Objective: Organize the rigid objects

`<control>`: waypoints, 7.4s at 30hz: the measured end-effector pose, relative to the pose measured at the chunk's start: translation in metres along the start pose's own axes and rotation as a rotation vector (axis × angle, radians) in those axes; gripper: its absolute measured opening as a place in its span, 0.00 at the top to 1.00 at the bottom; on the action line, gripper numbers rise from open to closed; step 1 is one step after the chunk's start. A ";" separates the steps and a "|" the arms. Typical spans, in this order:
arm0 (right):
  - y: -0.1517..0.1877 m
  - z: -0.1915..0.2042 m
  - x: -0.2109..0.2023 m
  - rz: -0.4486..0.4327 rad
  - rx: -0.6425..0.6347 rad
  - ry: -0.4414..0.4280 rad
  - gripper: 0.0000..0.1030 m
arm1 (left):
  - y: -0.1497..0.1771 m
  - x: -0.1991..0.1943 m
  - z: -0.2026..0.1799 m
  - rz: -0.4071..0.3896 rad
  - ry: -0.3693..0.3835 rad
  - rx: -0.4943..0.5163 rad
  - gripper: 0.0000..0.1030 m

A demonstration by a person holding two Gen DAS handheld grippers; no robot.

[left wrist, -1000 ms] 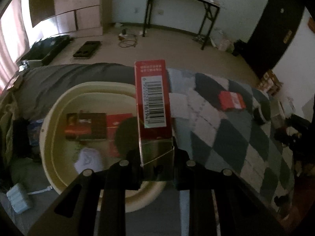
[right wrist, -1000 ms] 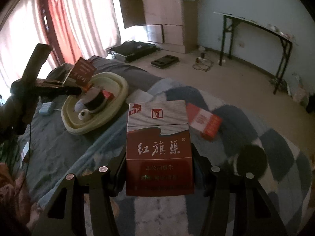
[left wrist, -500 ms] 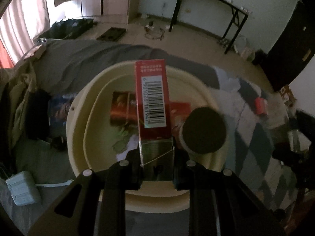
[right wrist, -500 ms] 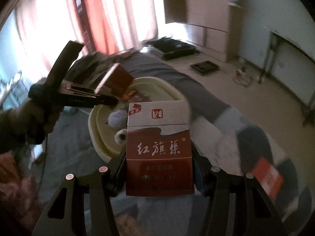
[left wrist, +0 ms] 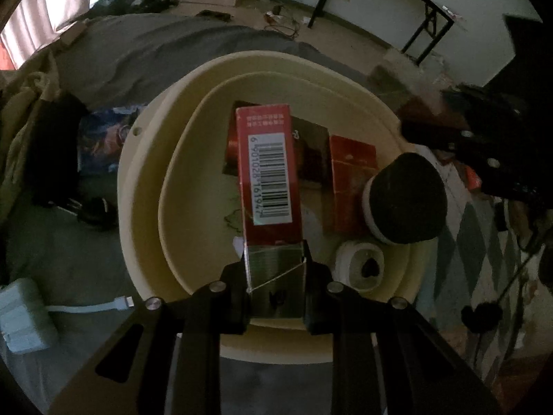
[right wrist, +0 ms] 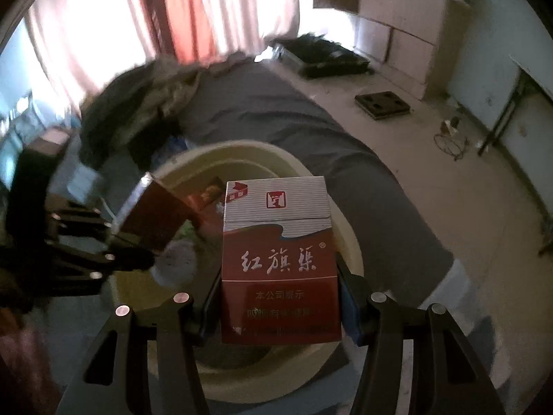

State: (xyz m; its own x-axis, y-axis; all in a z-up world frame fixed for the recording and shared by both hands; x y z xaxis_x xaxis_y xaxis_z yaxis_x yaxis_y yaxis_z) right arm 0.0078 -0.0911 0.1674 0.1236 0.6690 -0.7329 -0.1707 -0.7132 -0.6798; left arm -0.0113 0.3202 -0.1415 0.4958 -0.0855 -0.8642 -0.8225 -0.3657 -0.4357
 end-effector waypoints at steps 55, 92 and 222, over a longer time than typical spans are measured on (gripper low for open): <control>0.382 -0.118 -0.319 -0.130 0.740 0.459 0.00 | 0.005 -0.042 -0.264 -0.076 0.152 0.285 0.00; 0.335 -0.209 -0.174 -0.135 0.615 0.478 0.01 | -0.033 0.158 -0.396 0.091 0.042 0.223 0.00; 0.185 0.027 0.064 -0.084 -0.056 0.138 0.00 | 0.104 0.029 -0.056 -0.324 -0.350 -0.101 0.00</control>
State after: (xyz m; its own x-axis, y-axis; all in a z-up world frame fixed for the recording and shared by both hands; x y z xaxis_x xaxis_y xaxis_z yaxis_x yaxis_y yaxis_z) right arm -0.0423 -0.1745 -0.0040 0.2690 0.6942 -0.6676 -0.1002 -0.6692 -0.7363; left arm -0.0672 0.2276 -0.1979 0.5844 0.3581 -0.7282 -0.6010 -0.4119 -0.6849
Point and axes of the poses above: each gripper's, at about its wrist camera, not at the fingertips, and x roughly the way its jaws point, z to its left, y to its underside, the point moved 10 cm from there along x, roughly the way its jaws point, and after that the axes turned 6 degrees about -z, right-handed, at the moved point
